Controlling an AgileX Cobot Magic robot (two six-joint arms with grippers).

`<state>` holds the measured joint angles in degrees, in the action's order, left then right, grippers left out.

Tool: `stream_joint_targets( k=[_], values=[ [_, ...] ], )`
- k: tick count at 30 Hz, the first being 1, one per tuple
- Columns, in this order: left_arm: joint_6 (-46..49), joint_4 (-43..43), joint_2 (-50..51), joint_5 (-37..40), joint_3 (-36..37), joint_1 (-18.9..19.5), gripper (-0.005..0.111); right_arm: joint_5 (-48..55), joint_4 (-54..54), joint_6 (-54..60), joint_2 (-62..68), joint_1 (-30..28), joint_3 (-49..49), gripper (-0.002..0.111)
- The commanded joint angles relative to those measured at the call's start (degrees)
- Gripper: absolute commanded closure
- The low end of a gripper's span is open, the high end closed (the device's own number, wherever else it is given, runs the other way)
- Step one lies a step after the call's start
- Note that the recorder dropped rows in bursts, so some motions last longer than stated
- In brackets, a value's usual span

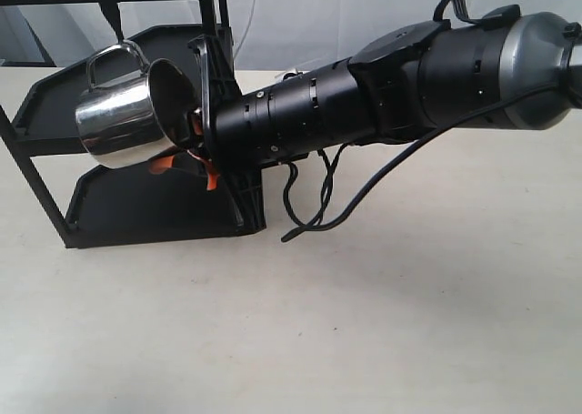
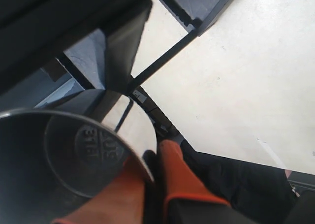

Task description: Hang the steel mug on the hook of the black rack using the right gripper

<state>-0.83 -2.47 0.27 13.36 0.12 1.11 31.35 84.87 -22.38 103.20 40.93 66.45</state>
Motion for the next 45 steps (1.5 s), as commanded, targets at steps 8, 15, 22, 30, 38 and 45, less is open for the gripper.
stream_joint_targets(
  k=[8, 15, 22, 30, 38, 45],
  values=[
    [-0.12, 0.04, -0.27, -0.14, -0.12, -0.07, 0.105, -1.55, -0.2, -0.07, 0.39, -0.35, -0.41, 0.076],
    [-0.12, 0.04, -0.27, -0.14, -0.12, -0.07, 0.105, -2.45, 0.16, 0.09, 0.39, -0.35, -0.41, 0.065],
    [-0.12, 0.04, -0.27, -0.14, -0.12, -0.07, 0.105, -3.06, 2.92, 3.77, 0.39, -0.35, -0.41, 0.057],
    [-0.12, 0.04, -0.27, -0.14, -0.12, -0.07, 0.105, -3.17, 3.17, 3.77, 0.39, -0.35, -0.41, 0.057],
    [-0.12, 0.04, -0.27, -0.14, -0.12, -0.07, 0.105, -3.45, 3.28, 3.77, 0.29, -0.35, -0.41, 0.057],
    [-0.12, 0.04, -0.27, -0.14, -0.12, -0.07, 0.105, -4.76, 3.18, 4.71, -0.78, -0.35, -0.41, 0.057]
  ],
)
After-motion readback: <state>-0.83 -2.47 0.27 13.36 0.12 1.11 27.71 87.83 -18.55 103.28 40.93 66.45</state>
